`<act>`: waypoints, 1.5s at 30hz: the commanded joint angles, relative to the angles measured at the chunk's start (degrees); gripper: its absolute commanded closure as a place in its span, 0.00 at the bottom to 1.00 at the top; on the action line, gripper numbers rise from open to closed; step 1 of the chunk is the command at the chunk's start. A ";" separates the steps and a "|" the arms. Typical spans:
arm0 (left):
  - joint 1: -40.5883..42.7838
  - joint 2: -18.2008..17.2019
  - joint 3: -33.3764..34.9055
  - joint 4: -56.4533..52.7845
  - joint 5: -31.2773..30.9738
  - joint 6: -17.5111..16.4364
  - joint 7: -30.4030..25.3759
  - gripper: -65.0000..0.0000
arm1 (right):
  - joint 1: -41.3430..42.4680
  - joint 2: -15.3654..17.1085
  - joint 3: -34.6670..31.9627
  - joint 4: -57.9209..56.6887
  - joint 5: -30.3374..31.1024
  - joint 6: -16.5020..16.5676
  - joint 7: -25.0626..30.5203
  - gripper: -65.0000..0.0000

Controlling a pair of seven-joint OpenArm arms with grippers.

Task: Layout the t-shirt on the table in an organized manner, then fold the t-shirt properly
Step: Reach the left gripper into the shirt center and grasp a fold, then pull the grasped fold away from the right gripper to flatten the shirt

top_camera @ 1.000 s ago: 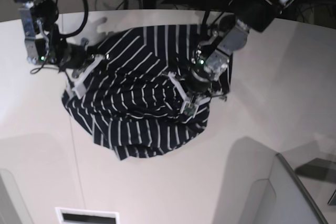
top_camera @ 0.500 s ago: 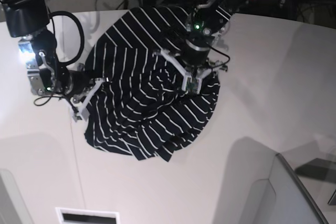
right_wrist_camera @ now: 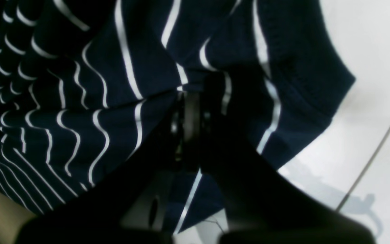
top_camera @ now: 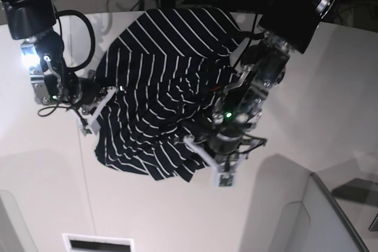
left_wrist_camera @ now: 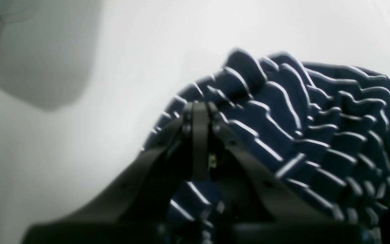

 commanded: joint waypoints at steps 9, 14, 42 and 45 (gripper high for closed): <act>-8.80 6.87 7.26 -17.19 0.36 -3.77 0.38 0.64 | -0.35 0.23 -0.25 -0.14 -1.27 -0.77 -2.35 1.00; -8.71 7.83 7.08 -21.41 0.71 -6.76 -2.60 0.44 | -0.88 0.23 0.01 -0.14 -1.27 -0.77 -2.35 1.00; -12.67 3.35 -9.80 -32.93 0.80 -6.67 -13.86 1.00 | -1.05 0.84 0.10 -0.58 -1.62 -0.77 -2.35 1.00; -12.58 1.06 -9.80 -32.57 0.71 -5.97 -13.86 1.00 | -1.05 0.84 0.19 -0.58 -1.62 -0.86 -2.35 1.00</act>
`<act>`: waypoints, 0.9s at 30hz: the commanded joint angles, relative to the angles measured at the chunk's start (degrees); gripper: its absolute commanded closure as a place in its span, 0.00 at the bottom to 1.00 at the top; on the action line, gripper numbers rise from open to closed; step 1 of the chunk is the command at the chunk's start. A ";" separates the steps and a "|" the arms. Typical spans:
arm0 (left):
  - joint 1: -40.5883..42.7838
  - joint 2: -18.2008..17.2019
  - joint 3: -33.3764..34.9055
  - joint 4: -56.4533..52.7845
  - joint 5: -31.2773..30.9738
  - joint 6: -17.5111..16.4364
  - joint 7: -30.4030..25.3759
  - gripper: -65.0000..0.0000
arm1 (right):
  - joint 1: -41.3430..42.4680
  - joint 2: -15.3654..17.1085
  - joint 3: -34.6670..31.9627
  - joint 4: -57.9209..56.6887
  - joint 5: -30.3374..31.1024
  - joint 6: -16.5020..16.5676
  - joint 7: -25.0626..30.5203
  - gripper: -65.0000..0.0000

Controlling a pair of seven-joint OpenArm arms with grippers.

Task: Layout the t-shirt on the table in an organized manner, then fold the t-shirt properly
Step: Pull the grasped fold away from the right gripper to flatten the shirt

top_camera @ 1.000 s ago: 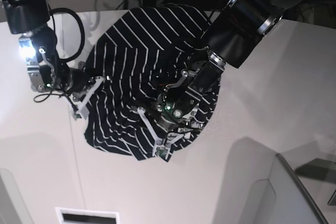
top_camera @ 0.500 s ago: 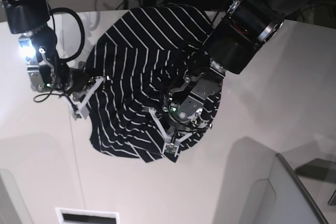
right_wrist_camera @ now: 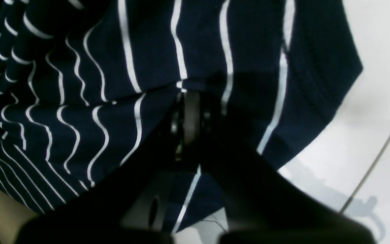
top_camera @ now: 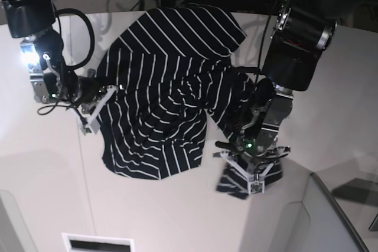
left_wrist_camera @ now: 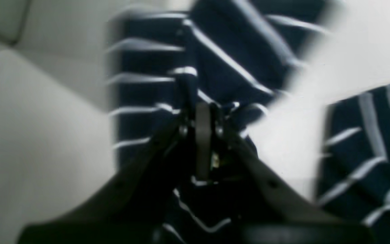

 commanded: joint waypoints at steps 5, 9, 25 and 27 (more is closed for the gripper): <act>-1.30 -3.87 -0.14 1.79 0.36 7.20 -0.92 1.00 | -0.18 0.51 0.28 -0.58 -1.86 -1.21 -3.07 1.00; 1.16 -6.86 -0.14 5.83 0.36 11.78 -0.65 1.00 | -0.35 0.42 4.32 -0.58 -1.86 -1.21 -3.07 1.00; 9.52 -11.70 -16.14 17.44 0.36 18.94 8.84 1.00 | -0.18 0.07 15.40 -0.31 -1.95 -1.47 -3.07 1.00; 9.87 -11.79 -16.05 19.63 0.36 18.94 9.72 1.00 | -0.18 -0.10 16.80 -0.14 -1.95 -1.47 -3.07 1.00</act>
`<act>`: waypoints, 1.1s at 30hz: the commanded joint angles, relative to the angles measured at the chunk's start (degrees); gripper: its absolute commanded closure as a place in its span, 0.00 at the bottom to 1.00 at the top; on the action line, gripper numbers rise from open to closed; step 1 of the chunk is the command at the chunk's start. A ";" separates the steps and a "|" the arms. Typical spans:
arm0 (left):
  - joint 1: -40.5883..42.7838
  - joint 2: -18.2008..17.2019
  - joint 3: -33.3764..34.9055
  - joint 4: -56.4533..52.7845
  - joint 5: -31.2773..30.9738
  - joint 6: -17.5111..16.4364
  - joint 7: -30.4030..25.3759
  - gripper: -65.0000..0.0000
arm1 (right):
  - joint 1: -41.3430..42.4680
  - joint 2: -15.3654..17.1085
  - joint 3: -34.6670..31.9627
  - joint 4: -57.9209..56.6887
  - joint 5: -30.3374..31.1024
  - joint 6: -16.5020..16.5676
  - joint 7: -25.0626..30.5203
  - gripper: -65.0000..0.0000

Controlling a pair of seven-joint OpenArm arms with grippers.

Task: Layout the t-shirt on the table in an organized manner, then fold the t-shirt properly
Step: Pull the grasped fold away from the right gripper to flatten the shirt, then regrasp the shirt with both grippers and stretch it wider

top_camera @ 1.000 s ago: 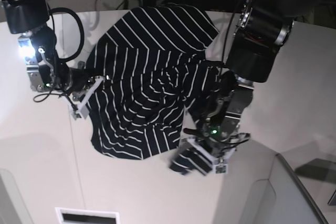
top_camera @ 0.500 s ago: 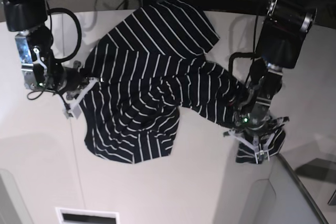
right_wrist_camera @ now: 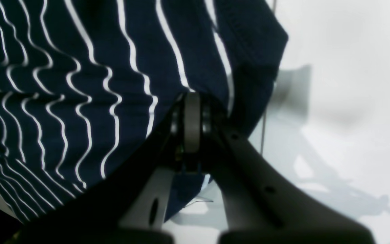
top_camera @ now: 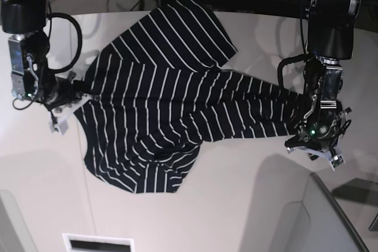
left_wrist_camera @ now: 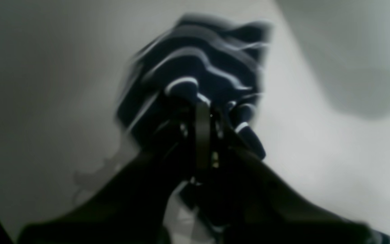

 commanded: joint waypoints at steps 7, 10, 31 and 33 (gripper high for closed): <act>-1.59 -0.77 -1.08 5.34 0.89 0.54 1.65 0.75 | -0.40 -0.31 4.15 5.81 -0.95 -0.73 -0.12 1.00; -1.15 -0.77 -3.89 7.27 0.89 0.54 1.65 0.63 | -2.33 -0.22 4.23 11.97 -0.95 -0.73 -0.39 1.00; 23.64 -0.77 -7.50 23.71 1.24 -11.90 2.62 1.00 | -9.37 -1.36 -16.07 24.80 -0.77 3.75 -0.83 1.00; 21.80 -0.51 -7.32 22.13 1.24 -11.90 2.53 1.00 | -9.28 -1.80 -17.83 23.92 -0.77 3.66 -0.83 1.00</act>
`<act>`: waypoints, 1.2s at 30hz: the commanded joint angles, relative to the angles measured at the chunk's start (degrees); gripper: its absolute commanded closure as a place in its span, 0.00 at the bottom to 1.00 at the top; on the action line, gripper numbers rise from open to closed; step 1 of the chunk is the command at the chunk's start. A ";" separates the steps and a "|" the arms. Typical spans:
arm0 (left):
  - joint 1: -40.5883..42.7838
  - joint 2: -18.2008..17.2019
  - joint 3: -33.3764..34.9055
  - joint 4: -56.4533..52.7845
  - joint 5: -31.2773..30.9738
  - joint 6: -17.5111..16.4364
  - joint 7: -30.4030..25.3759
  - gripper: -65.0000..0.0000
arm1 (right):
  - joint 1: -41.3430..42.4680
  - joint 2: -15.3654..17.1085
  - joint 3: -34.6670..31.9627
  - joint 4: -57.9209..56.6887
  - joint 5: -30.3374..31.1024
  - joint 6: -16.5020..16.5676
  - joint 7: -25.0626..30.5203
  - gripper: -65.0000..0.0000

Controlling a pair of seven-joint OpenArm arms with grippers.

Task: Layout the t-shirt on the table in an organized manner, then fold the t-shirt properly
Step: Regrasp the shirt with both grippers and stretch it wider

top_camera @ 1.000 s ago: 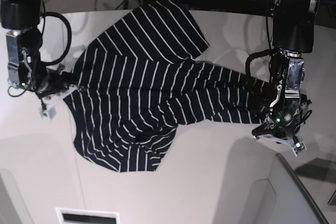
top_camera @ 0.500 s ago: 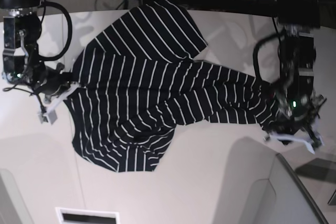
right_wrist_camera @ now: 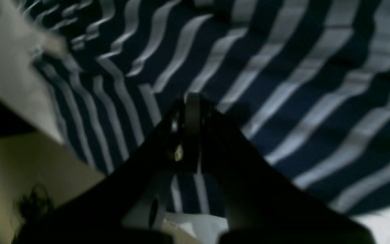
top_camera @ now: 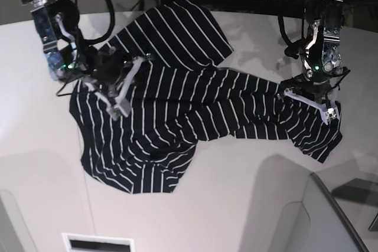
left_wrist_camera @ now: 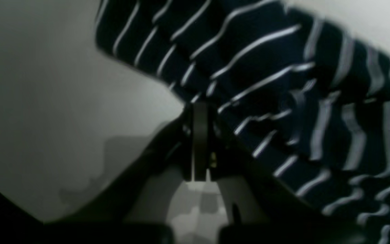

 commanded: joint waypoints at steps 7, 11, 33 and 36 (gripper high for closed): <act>-11.90 -0.42 6.00 -11.99 0.49 0.38 -1.51 1.00 | 0.62 -1.48 1.19 -6.54 0.26 0.30 0.79 1.00; -18.84 1.95 7.32 -19.73 0.67 0.38 -1.60 1.00 | 0.18 -1.13 1.28 -6.72 0.26 0.30 0.79 1.00; -44.34 8.02 16.99 -70.28 0.58 0.29 -41.78 1.00 | -2.19 9.77 1.36 -16.39 0.61 0.48 4.22 1.00; -46.10 8.02 16.73 -70.19 0.49 0.29 -42.48 1.00 | -2.02 11.09 1.36 -15.77 0.70 0.56 4.40 1.00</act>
